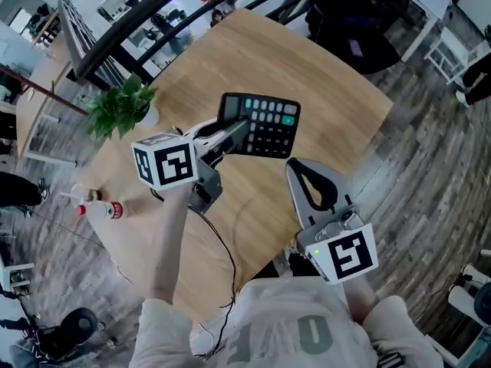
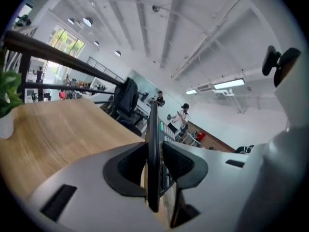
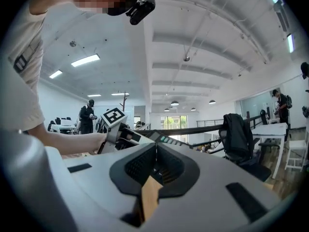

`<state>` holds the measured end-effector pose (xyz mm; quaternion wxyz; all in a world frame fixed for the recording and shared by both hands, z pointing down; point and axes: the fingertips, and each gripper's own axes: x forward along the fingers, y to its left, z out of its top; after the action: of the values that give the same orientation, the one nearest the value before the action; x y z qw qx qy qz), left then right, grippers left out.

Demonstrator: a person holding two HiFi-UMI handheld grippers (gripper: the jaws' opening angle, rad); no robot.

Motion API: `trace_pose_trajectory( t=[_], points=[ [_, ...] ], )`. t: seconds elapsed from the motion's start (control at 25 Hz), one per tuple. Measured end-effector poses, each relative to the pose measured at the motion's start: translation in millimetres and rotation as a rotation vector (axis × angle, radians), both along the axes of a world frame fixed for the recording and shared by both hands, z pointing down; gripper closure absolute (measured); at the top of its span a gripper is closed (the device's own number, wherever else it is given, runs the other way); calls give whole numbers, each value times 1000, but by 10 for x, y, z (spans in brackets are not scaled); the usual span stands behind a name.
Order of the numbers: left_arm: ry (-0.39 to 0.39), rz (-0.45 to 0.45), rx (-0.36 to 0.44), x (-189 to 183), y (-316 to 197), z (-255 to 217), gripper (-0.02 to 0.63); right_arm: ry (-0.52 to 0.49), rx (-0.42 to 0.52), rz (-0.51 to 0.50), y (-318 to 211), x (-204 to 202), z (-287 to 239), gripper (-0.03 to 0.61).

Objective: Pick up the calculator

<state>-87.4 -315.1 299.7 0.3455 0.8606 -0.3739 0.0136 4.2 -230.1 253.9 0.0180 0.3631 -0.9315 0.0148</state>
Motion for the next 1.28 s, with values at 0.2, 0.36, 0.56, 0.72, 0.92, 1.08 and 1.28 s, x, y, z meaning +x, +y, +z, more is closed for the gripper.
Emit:
trace_pose_trajectory(
  t=[0.2,0.36,0.56,0.72,0.92,1.08,1.28],
  points=[
    [84,-240,244,-258,220,-931,492,-49,116,-1,39,-63,-531,557],
    [-26,-465,480,-441,583,-1458,492,-92,193,-1,142,-158,-892,558],
    [-239,-729,729,-531,1175,-1923,492,-143,240,-12,347,-250,-1122,558],
    [-357,-907,851,-562,1640,-2067,492,-185,246,-43,487,-336,-1196,558],
    [-486,-1045,945,-506,2052,-2113,492,-208,262,-77,622,-360,-1294,557],
    [-536,-1074,973,-511,2135,-2125,492,-208,269,-83,653,-371,-1351,557],
    [-533,-1071,983,-482,2153,-2147,492,-183,301,-85,708,-366,-1365,558]
  ],
)
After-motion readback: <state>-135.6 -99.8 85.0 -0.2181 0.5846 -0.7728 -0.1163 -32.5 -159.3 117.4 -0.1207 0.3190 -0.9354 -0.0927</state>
